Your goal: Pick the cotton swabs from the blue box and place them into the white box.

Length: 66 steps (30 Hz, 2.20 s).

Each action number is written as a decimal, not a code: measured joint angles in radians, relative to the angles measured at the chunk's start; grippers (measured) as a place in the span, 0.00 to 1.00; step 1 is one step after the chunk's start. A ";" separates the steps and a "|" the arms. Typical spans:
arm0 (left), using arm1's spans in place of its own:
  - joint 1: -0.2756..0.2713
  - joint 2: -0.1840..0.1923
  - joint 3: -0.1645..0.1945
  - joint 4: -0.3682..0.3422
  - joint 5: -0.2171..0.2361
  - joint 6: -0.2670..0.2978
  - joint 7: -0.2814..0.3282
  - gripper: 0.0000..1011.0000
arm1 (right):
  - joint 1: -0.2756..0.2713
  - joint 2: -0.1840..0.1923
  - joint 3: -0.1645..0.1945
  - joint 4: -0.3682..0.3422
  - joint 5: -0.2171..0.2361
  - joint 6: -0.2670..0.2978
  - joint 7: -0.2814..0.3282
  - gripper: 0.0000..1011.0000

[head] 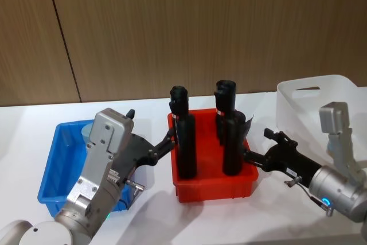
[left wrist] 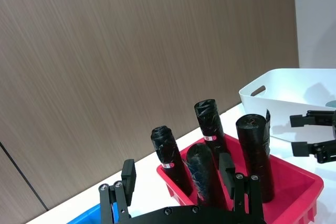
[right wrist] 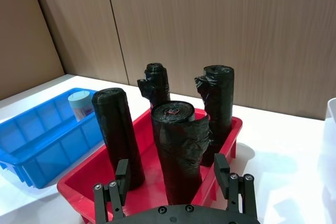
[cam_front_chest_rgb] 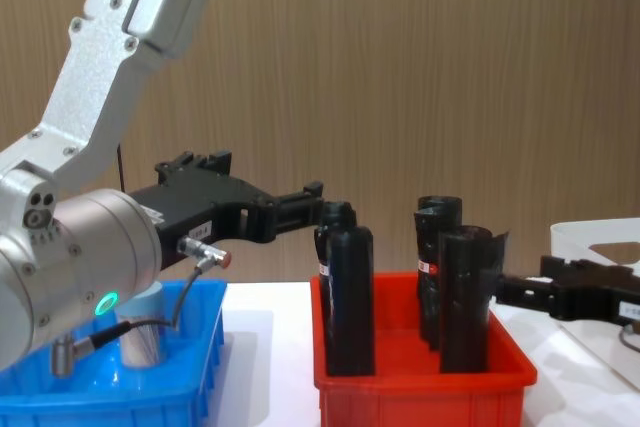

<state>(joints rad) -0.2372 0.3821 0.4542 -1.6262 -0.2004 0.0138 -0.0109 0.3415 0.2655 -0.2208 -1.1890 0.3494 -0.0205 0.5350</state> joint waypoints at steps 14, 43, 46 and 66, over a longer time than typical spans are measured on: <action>0.000 0.000 0.000 0.000 0.000 0.000 0.000 0.99 | 0.082 -0.036 -0.024 0.111 -0.035 -0.007 0.023 0.99; 0.000 0.000 0.000 0.000 0.000 0.000 0.000 0.99 | 0.223 -0.084 -0.042 0.303 -0.075 -0.038 0.026 0.99; 0.000 0.000 0.000 0.000 0.000 0.000 0.000 0.99 | 0.238 -0.089 -0.044 0.325 -0.080 -0.044 0.027 0.99; 0.000 0.000 0.000 0.000 0.000 0.000 0.000 0.99 | 0.292 -0.110 -0.058 0.407 -0.100 -0.079 0.037 0.57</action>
<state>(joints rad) -0.2372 0.3821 0.4542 -1.6262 -0.2004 0.0139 -0.0109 0.6335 0.1558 -0.2785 -0.7823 0.2494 -0.0993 0.5724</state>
